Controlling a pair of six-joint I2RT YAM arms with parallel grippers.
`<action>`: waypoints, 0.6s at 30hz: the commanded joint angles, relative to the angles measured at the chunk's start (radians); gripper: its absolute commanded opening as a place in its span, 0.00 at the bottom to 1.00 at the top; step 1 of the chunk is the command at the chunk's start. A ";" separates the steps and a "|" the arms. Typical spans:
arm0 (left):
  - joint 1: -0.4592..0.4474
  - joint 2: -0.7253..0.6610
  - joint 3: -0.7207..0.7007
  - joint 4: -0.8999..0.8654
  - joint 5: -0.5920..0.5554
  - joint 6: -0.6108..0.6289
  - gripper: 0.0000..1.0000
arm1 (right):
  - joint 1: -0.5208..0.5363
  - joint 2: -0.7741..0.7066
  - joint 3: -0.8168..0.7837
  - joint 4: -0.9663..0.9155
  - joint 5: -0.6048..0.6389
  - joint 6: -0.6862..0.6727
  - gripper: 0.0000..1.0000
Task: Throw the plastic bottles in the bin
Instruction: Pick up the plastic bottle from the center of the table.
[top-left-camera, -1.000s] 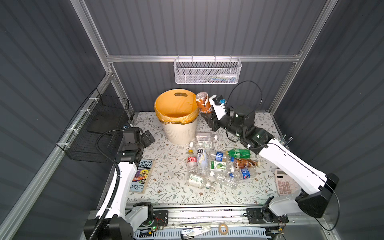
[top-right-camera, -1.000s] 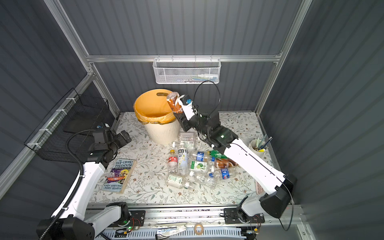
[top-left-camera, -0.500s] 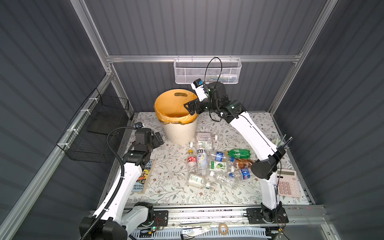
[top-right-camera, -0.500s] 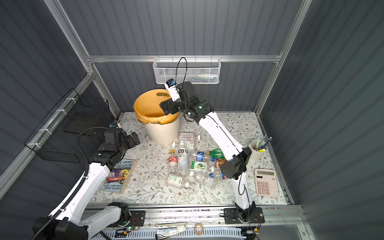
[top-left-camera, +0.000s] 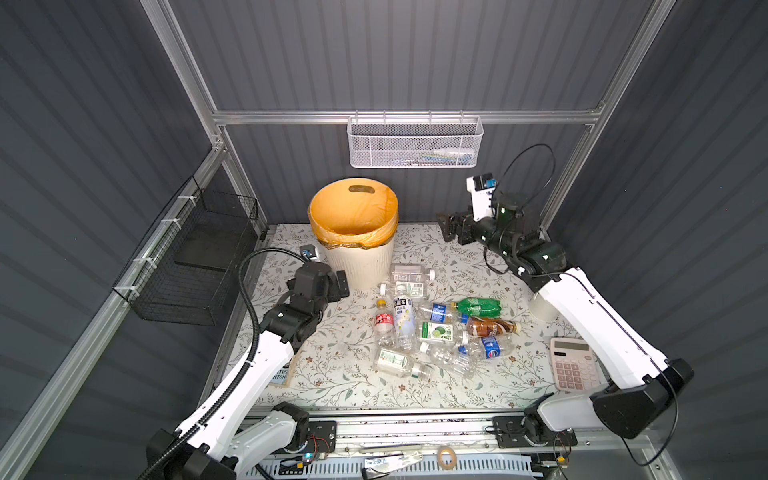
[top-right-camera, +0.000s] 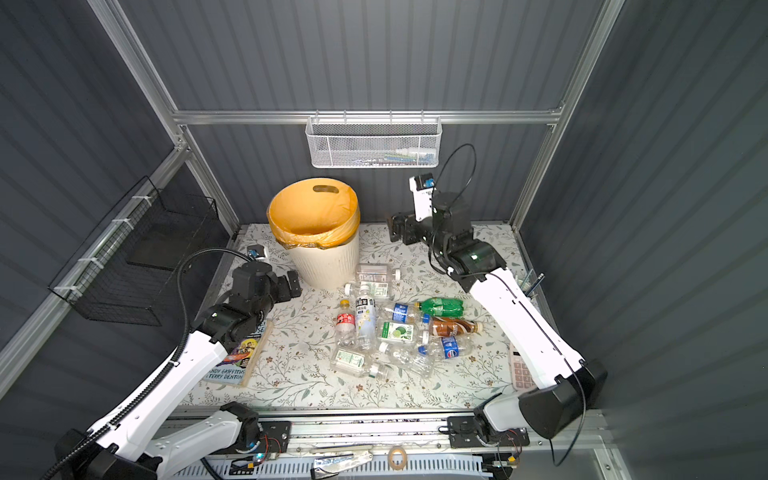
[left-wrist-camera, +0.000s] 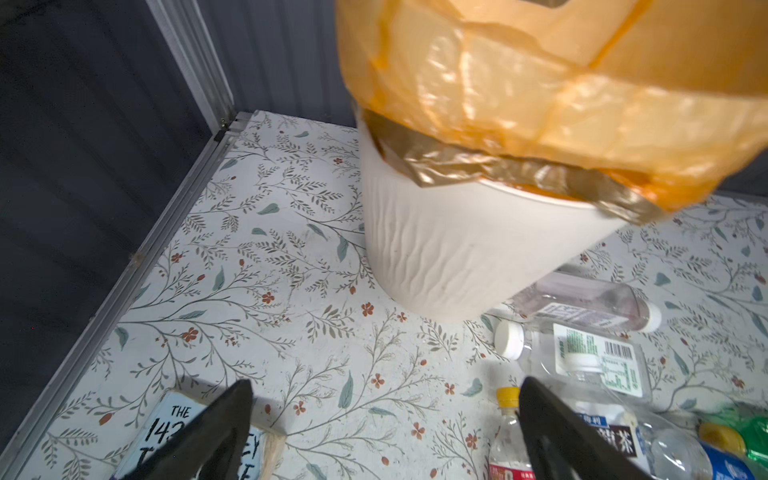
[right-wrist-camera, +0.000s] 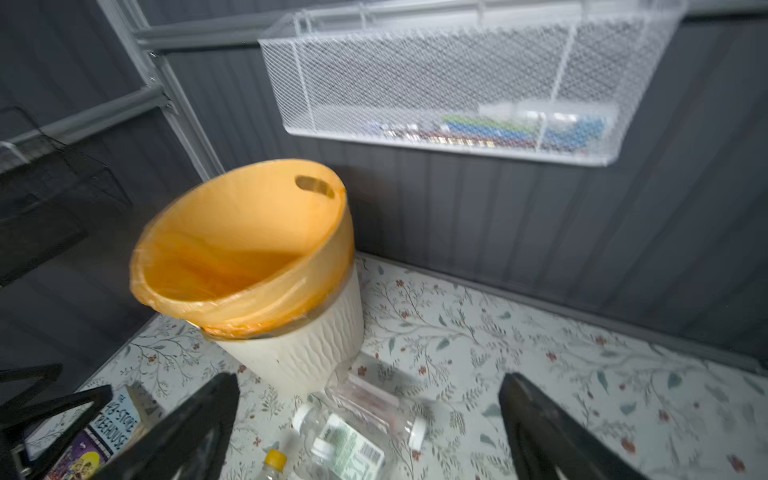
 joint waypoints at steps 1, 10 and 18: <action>-0.061 0.031 0.035 -0.012 -0.075 -0.005 1.00 | -0.044 -0.065 -0.148 0.065 -0.023 0.095 0.99; -0.295 0.236 0.113 -0.046 -0.105 -0.104 1.00 | -0.211 -0.239 -0.485 0.008 -0.004 0.241 0.99; -0.416 0.427 0.212 -0.169 0.006 -0.205 0.93 | -0.317 -0.341 -0.641 0.022 -0.008 0.330 0.99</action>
